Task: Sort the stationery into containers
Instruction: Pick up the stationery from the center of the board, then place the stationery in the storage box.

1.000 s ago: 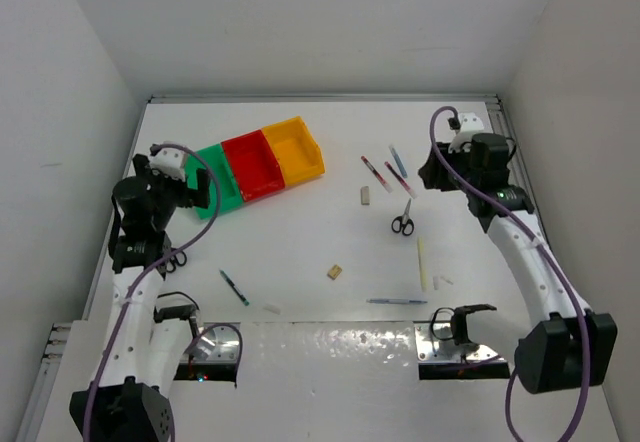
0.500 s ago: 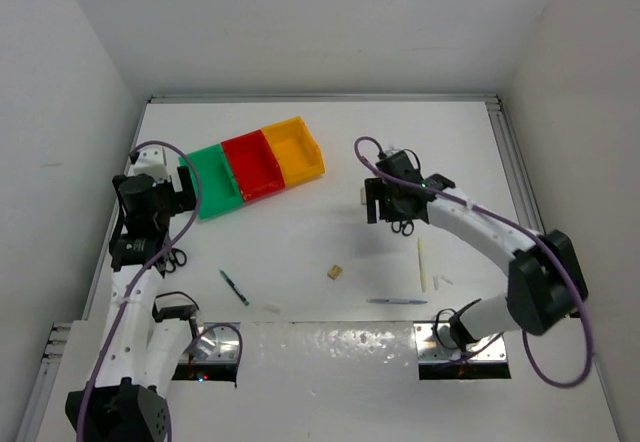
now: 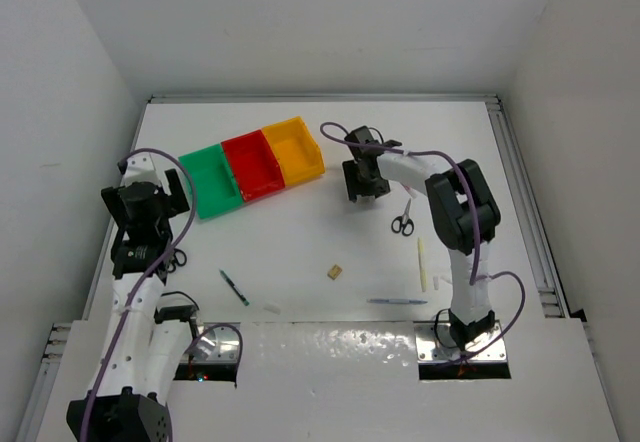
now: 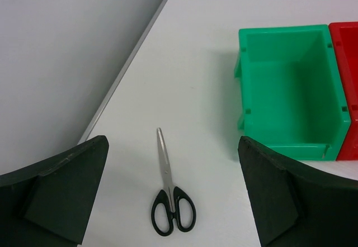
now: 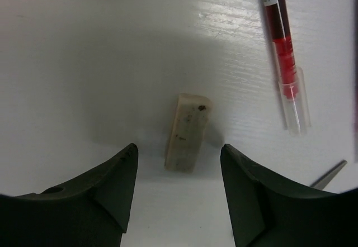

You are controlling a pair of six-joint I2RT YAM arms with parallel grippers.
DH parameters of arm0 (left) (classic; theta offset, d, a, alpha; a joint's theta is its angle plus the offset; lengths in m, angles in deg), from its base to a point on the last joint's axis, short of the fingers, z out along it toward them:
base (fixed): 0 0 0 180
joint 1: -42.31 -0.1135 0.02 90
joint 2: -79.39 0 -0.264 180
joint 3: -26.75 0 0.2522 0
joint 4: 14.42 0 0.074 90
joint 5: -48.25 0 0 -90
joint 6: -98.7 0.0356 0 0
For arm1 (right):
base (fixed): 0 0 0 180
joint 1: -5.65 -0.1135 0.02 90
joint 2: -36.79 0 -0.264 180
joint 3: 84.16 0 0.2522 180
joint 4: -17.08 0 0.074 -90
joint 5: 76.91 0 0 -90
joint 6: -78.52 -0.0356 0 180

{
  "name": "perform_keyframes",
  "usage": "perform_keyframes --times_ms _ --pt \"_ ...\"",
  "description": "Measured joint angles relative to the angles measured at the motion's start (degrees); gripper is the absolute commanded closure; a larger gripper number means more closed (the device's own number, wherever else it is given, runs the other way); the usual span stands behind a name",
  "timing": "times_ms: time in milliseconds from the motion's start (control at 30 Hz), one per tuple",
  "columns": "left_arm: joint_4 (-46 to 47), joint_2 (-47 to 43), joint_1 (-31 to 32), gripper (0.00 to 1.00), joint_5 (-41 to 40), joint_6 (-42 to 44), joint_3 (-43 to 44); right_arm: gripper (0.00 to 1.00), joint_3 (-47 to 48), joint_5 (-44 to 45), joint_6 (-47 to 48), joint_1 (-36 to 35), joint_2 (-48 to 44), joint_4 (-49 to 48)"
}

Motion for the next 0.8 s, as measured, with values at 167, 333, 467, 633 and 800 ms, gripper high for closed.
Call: perform_keyframes --times_ms 167,333,467,633,800 --pt "-0.11 0.50 -0.02 0.00 -1.33 -1.88 -0.50 0.70 0.72 -0.07 0.55 0.59 2.01 -0.09" --pt "0.07 2.64 -0.02 0.00 -2.10 -3.56 -0.50 1.00 -0.63 -0.55 1.01 0.92 1.27 -1.07" --pt "0.20 4.13 -0.02 0.01 -2.47 -4.35 -0.50 1.00 0.66 -1.55 4.96 0.09 1.14 -0.02" --pt "0.94 4.74 -0.04 0.01 -2.49 -5.16 -0.50 1.00 15.41 -4.13 11.06 -3.39 1.79 3.98" --pt "0.92 5.18 -0.07 0.01 -2.75 -5.14 -0.50 1.00 41.81 -6.75 14.34 -7.80 7.43 -1.68"
